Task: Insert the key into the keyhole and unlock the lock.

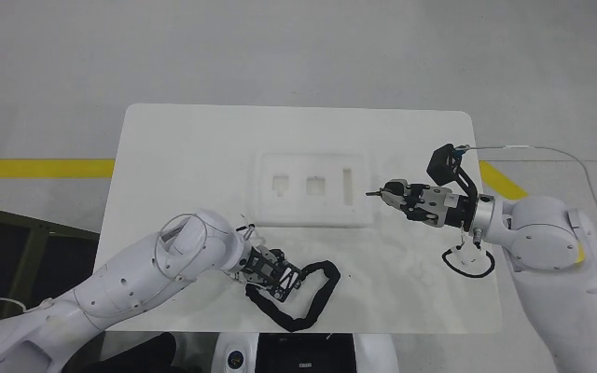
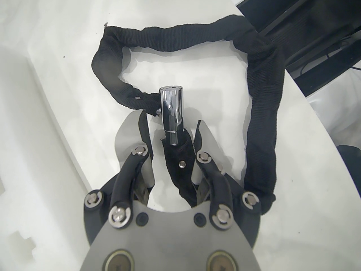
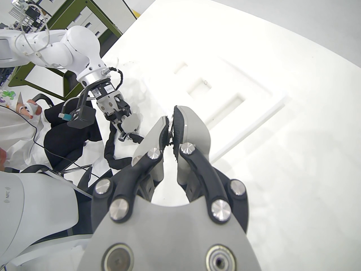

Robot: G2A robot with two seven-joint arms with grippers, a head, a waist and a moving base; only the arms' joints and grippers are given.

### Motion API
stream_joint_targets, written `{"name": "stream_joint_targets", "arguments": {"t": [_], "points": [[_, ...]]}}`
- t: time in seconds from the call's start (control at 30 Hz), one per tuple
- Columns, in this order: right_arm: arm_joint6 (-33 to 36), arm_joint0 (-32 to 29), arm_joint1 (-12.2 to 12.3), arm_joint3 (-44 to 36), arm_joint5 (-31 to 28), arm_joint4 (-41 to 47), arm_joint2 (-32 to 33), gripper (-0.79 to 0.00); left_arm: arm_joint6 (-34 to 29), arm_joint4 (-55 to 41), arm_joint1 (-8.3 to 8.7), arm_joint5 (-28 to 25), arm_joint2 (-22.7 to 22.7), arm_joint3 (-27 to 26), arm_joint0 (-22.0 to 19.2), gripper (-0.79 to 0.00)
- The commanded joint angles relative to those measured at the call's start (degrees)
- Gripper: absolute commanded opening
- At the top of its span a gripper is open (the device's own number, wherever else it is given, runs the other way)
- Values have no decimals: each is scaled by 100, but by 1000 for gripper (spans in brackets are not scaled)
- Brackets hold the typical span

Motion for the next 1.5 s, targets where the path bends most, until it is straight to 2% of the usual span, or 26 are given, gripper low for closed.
{"name": "stream_joint_targets", "arguments": {"t": [0.0,0.1,0.17,0.2,0.3,0.5,0.6,0.77,1.07,1.3,1.47], "points": [[0,0,0,0,0,0,0,-785,-73,43,-7,0,88,-5,-57,-440],[0,0,0,0,0,0,0,-785,-86,-12,-18,0,175,8,-140,-440],[0,0,0,0,0,0,0,-785,-93,-48,-24,0,209,13,-193,-468],[0,0,0,0,0,0,0,-785,-97,-65,-26,0,225,18,-215,-600],[0,0,0,0,0,0,0,-785,-112,-121,-32,0,261,32,-270,-785],[0,0,0,0,0,0,0,-785,-152,-281,-52,0,281,95,-325,-785],[0,0,0,0,0,0,0,-785,-102,-424,-51,26,170,137,-297,-785],[0,0,0,0,0,0,0,-785,232,-724,30,360,-128,298,-96,-785],[-213,-72,-5,-20,103,170,-157,-785,1111,-987,333,1257,-797,416,612,-785],[71,39,-6,119,424,987,-439,-785,2070,-1032,545,2183,-1318,404,1273,-785],[384,158,-16,139,657,1600,-714,-785,2618,-917,629,2819,-1601,383,1633,-785]]}}
